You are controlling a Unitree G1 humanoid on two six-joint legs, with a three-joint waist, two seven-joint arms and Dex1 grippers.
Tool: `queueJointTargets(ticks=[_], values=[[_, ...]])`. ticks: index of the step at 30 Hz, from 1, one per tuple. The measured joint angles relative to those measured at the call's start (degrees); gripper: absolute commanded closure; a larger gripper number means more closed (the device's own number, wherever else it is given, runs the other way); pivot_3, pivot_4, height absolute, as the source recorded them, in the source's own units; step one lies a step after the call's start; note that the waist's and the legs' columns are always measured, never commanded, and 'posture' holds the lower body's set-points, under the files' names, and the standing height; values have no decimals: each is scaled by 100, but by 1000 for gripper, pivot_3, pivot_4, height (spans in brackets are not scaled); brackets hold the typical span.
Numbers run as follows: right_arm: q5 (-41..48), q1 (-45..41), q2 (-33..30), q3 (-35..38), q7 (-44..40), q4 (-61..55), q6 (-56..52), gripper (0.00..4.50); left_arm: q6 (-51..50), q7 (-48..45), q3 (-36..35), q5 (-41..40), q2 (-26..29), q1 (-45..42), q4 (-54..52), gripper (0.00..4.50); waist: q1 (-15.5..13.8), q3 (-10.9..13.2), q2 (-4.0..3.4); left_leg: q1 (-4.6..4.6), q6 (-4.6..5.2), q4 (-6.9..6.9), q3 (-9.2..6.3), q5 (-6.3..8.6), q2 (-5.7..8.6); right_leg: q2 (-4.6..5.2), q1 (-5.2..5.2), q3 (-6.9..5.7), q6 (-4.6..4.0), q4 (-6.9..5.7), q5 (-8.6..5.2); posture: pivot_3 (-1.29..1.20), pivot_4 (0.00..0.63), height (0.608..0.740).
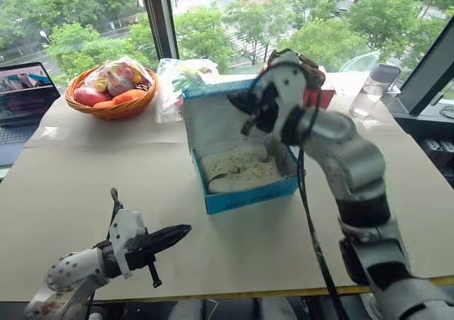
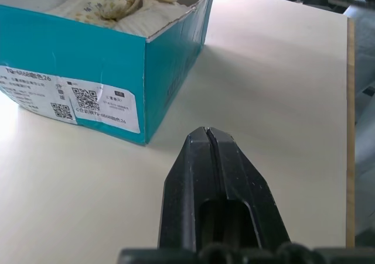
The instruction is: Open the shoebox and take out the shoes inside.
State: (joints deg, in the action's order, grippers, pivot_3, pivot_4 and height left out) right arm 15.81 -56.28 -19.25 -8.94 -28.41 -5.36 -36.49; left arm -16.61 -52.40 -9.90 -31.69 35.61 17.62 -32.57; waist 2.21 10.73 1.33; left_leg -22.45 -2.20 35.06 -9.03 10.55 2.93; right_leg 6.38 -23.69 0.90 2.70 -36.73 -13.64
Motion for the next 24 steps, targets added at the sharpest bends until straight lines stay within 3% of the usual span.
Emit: queueJointTargets(ticks=[5, 9, 16, 19, 24], values=[[-392, -122, 250, -164, 104, 963, 360, 4437, -3, 70, -2, 0, -1, 30, -26, 4500, 1, -1, 1, -48, -8, 3, 0, -5, 5, 0, -55, 6, -43, -6, 29, 0, 150, 740], [-321, 66, 119, -41, -46, 885, 359, 4437, -3, 141, -8, -2, -1, 94, -63, 4500, 10, 0, 0, -49, -8, 0, 0, -5, 5, 0, -56, 6, -43, -7, 29, 0, 150, 740], [489, 301, -1120, 625, -872, -353, -788, 4437, 0, 184, -30, -32, 3, 147, -171, 4500, -5, 1, -1, -46, -7, 5, 0, -5, 4, 0, -49, 4, -17, -7, 13, 0, 150, 740], [887, 307, -1706, 719, -1243, -717, -1679, 3709, -36, 183, -139, -208, 53, 35, -188, 4500, 21, 1, -1, -42, -7, 6, 2, -5, -2, -3, -46, 3, -10, -8, 8, 0, 150, 740], [1424, 670, -2155, 464, -1749, -1311, -2543, 2006, -339, 218, -607, -734, 426, -763, -182, 4500, 19, 1, -1, -42, -6, 19, 4, -6, -14, -15, -45, 1, -11, -17, 11, 0, 150, 740]])
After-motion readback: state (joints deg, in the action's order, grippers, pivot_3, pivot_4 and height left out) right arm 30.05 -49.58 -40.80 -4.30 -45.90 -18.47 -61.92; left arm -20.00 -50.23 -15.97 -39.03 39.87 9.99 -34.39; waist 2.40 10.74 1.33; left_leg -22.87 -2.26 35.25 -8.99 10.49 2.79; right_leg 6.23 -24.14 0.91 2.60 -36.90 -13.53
